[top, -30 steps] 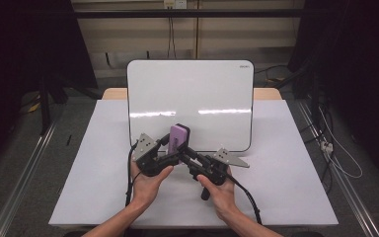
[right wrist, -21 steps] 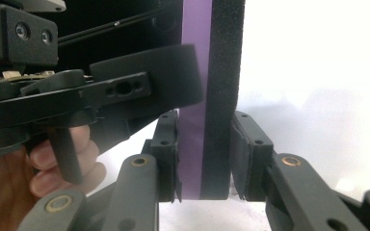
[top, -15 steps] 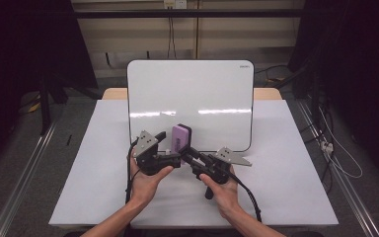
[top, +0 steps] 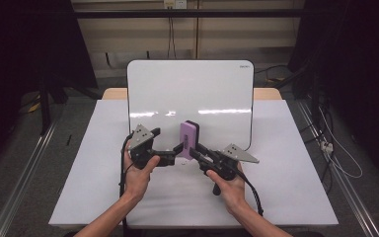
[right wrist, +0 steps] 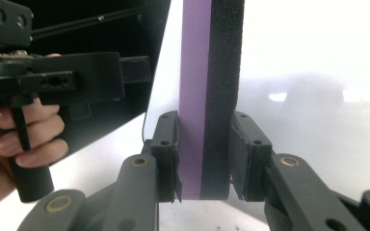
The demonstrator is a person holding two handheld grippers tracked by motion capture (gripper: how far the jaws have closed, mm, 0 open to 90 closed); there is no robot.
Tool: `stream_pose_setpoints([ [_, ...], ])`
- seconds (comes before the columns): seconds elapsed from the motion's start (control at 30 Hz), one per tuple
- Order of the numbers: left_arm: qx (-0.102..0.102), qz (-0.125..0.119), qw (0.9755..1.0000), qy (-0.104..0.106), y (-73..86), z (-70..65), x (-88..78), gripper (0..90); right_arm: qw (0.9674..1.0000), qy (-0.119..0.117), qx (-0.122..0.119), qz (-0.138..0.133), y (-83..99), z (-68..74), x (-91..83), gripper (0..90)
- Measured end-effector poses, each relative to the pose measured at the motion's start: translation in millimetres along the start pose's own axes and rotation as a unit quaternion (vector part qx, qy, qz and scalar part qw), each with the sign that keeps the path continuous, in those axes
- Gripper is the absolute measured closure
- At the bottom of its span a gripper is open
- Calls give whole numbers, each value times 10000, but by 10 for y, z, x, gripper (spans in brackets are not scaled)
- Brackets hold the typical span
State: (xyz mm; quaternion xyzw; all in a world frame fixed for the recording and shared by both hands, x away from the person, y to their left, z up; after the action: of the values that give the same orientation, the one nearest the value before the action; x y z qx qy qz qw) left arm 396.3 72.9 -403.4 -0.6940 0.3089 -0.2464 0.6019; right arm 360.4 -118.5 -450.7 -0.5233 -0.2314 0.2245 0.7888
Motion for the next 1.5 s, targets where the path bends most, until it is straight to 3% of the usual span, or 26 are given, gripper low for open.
stream_pose_setpoints([
  [0.07,99,34,9999,64,4,20,-20,24,10000,35,-72,33,-4,-16,-9,669],
  [0.17,77,93,9999,-108,-3,90,-44,32,9996,75,-262,86,-20,-45,-27,669],
  [0.33,105,242,9994,-209,-47,238,-129,57,9988,104,-454,122,-71,-83,-57,669],
  [0.4,60,182,9995,-263,-94,296,-172,51,9984,127,-539,128,-98,-100,-70,670],
  [0.5,286,186,9987,-389,-116,355,-245,53,9979,177,-611,103,-143,-127,-91,669],
  [0.73,337,336,9973,-561,-55,502,-389,84,9946,322,-964,190,-195,-205,-176,670],
  [0.87,446,543,9960,-548,24,525,-454,100,9925,410,-1129,233,-228,-243,-233,670],
  [1.0,425,520,9957,-633,68,527,-507,104,9910,495,-1224,230,-286,-279,-278,671],
  [1.1,470,526,9950,-705,101,525,-563,60,9890,513,-1349,314,-317,-298,-314,671],
  [1.33,454,463,9964,-549,204,513,-728,46,9848,621,-1546,492,-353,-351,-423,672],
  [1.5,537,624,9947,-608,255,505,-802,53,9811,746,-1694,566,-394,-391,-486,672],
])
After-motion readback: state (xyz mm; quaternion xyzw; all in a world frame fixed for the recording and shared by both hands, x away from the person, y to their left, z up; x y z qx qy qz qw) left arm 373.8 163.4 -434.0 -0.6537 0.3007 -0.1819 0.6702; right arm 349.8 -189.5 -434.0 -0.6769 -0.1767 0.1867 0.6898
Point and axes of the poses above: each handheld gripper's, and its own axes: x roughly forward along the jaws, y roughly out of its underside, z roughly to its left, the point moved 4 cm from there along x, roughly forward along the jaws, and after that the axes turned 15 degrees about -z, right-handed, at the moved point
